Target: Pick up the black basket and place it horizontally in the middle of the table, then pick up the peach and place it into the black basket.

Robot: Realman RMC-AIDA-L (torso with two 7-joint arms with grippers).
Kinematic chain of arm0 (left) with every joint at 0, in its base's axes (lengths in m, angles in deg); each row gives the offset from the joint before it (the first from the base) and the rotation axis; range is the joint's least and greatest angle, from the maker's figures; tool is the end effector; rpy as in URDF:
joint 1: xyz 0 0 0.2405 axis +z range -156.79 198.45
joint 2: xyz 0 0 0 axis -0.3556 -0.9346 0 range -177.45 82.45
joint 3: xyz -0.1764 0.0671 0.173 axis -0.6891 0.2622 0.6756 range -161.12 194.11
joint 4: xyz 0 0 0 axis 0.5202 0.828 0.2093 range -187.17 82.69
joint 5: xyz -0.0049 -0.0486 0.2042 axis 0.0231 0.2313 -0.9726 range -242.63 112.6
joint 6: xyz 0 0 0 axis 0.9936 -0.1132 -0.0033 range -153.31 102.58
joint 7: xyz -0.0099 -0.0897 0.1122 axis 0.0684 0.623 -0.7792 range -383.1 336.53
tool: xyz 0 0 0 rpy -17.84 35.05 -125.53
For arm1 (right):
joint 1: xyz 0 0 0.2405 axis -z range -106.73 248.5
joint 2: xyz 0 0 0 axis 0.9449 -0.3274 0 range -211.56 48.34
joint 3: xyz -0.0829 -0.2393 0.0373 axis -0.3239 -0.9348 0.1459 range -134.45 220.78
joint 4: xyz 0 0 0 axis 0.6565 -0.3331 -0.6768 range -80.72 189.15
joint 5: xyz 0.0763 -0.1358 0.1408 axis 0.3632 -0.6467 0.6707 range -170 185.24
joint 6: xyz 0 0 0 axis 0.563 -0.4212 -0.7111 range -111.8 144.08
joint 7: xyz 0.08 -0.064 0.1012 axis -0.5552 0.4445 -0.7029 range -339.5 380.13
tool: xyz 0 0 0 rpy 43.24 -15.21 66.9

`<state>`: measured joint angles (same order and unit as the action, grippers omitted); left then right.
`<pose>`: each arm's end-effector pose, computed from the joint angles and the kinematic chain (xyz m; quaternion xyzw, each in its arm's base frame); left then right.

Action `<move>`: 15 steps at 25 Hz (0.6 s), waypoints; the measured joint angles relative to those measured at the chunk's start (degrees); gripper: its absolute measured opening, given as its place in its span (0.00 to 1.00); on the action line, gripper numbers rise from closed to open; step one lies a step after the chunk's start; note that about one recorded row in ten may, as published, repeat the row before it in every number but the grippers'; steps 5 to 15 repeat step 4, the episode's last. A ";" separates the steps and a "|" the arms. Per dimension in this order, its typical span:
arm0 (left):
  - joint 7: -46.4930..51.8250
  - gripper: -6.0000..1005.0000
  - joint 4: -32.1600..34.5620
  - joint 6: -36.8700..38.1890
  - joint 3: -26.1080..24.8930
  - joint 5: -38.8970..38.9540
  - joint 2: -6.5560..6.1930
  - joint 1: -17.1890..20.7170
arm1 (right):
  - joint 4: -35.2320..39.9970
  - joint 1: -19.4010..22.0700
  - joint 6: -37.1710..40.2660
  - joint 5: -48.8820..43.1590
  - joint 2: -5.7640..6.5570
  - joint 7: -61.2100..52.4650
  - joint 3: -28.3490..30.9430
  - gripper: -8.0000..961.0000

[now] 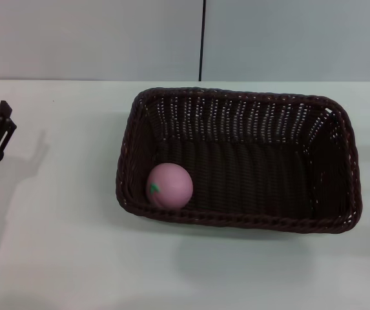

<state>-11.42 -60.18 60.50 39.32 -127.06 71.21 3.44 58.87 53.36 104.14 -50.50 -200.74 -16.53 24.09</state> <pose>-0.3584 0.2494 -0.0056 -0.6651 -0.2389 -0.3343 0.6235 0.3650 0.2683 0.0567 -0.5716 0.2723 0.4668 0.6174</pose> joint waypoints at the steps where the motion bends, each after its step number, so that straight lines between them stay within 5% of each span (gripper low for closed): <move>1: 0.00 0.85 0.00 0.00 0.00 0.00 0.00 0.00 | 0.00 0.00 0.00 0.00 0.00 0.00 0.00 0.67; 15: -0.01 0.85 -0.25 0.25 -0.07 0.02 0.11 -0.27 | 0.00 -0.04 0.18 0.00 0.01 0.02 0.19 0.67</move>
